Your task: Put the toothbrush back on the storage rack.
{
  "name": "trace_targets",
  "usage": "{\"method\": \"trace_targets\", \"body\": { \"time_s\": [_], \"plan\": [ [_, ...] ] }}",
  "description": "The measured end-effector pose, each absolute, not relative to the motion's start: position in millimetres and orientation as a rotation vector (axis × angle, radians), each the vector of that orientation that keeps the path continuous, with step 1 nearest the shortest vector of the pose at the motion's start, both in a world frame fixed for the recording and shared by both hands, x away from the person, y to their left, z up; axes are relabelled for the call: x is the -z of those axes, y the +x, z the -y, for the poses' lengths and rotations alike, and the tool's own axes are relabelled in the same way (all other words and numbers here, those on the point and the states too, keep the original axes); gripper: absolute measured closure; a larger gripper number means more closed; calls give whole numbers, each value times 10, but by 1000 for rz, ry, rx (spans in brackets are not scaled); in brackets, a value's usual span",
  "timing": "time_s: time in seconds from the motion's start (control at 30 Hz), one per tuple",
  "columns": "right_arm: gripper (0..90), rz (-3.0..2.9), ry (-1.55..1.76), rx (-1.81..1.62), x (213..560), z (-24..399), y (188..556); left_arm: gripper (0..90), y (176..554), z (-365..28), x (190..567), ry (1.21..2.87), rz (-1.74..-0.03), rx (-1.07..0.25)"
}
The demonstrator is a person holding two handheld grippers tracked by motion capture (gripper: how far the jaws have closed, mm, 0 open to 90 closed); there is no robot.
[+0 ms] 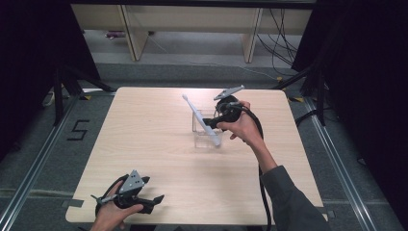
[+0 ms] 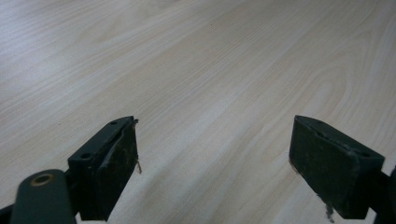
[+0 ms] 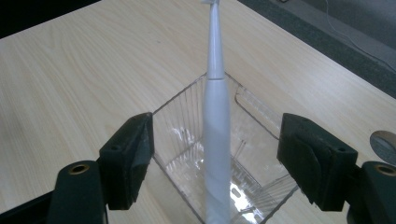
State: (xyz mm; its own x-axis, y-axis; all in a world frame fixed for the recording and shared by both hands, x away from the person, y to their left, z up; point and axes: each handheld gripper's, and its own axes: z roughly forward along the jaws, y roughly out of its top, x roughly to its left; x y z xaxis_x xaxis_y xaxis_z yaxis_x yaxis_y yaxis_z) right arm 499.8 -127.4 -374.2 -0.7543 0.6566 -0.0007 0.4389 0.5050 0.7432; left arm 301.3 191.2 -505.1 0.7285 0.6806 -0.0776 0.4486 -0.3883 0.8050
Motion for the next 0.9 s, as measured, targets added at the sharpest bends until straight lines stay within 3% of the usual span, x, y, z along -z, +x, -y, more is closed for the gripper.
{"method": "trace_targets", "body": {
  "time_s": [0.9],
  "plan": [
    [264,-2428,897,-1148,3736,1533,4685,150,3019,-1915,5060,2062,-857,-331]
  ]
}}
